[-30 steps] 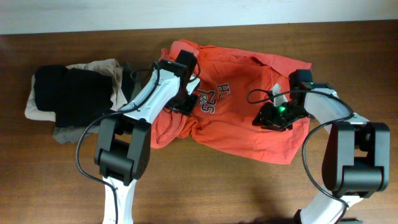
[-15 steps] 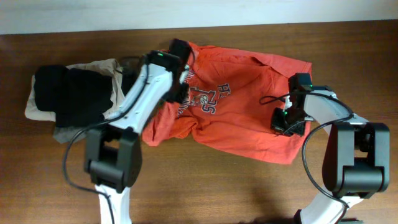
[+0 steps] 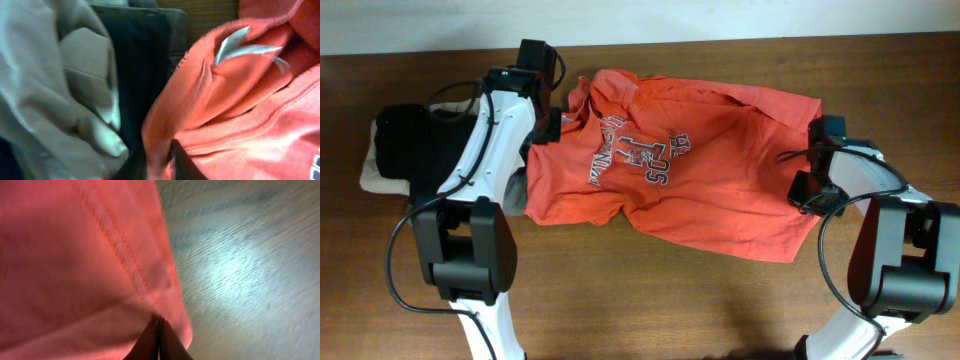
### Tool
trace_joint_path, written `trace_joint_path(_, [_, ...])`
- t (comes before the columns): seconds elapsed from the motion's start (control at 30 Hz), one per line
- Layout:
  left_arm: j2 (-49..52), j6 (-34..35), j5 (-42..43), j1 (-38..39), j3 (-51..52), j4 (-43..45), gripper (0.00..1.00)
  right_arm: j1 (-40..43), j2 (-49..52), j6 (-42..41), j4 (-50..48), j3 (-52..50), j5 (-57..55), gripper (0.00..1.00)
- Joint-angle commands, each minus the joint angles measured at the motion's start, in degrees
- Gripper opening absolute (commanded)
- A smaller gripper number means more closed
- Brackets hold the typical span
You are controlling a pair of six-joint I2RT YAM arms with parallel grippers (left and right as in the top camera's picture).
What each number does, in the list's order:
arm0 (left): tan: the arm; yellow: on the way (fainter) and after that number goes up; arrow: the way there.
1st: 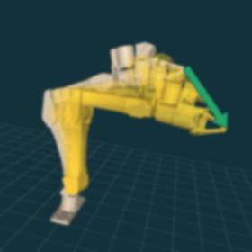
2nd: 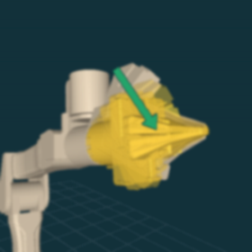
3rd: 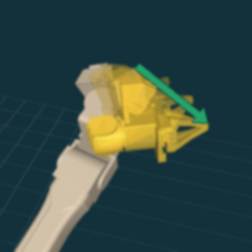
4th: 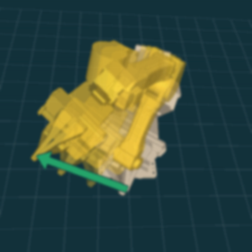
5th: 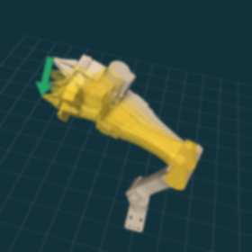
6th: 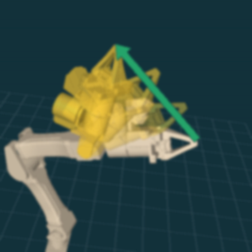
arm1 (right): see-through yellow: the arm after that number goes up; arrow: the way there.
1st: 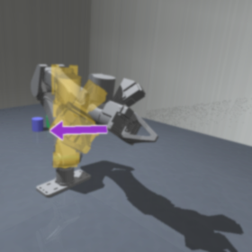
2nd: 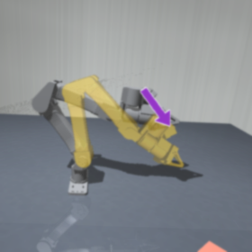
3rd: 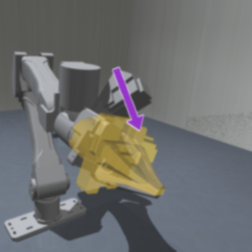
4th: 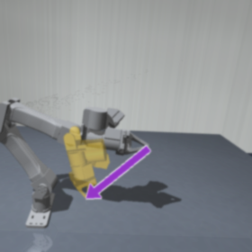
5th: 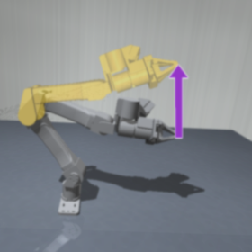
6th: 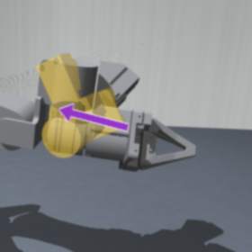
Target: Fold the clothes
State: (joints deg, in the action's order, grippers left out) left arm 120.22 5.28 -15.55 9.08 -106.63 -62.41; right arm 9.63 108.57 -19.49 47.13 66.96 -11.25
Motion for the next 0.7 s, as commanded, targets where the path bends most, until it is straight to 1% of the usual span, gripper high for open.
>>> trace_joint_path(0.0, [-0.3,0.7,-2.2,-0.9,-0.8,-0.5,0.66,0.1,-1.6,1.3,2.9,3.9,7.4,0.08])
trace_joint_path(0.07, [-0.3,0.7,-2.3,-0.9,-1.7,-2.1,0.67,0.1,-1.9,4.1,5.2,5.7,13.5,0.11])
trace_joint_path(0.1, [-0.3,0.7,-2.3,-0.9,-2.3,-3.2,0.68,0.1,-2.2,5.3,6.3,6.3,16.2,0.14])
trace_joint_path(0.2, [-0.7,0.7,-1.0,-0.9,-4.0,-6.1,0.68,0.1,-3.2,7.1,9.3,7.3,23.5,0.29])
trace_joint_path(0.23, [-1.0,0.7,1.0,-0.9,-4.6,-7.1,0.68,0.1,-3.4,7.1,10.4,7.3,25.8,0.35])
trace_joint_path(0.27, [-1.2,0.7,3.5,-0.9,-4.9,-7.9,0.68,0.1,-3.3,7.3,11.6,7.3,27.3,0.38])
trace_joint_path(0.33, [-2.0,0.7,8.5,-0.7,-5.1,-8.9,0.67,-0.3,-3.3,7.6,12.7,6.6,27.5,0.39])
trace_joint_path(0.37, [-2.2,0.6,10.3,-0.6,-5.1,-9.4,0.67,-0.6,-3.3,8.2,12.5,5.9,27.8,0.38])
trace_joint_path(0.43, [-2.4,0.4,12.0,0.0,-5.1,-10.2,0.65,-1.9,-3.2,8.5,11.2,4.0,29.2,0.27])
trace_joint_path(0.57, [-2.4,-0.2,11.9,1.4,-5.1,-10.9,0.64,-6.4,-3.2,8.5,5.4,-1.7,29.9,0.13])
trace_joint_path(0.6, [-2.4,-0.8,11.9,1.7,-5.1,-10.9,0.64,-7.7,-3.2,8.0,3.5,-3.5,29.6,0.07])
trace_joint_path(0.63, [-2.4,-1.0,11.8,2.1,-5.1,-10.9,0.64,-8.7,-3.2,6.4,1.6,-5.1,28.7,0.04])
trace_joint_path(0.67, [-2.4,-1.0,11.7,2.3,-5.1,-10.9,0.64,-9.5,-3.2,4.5,-0.1,-6.6,27.6,0.04])
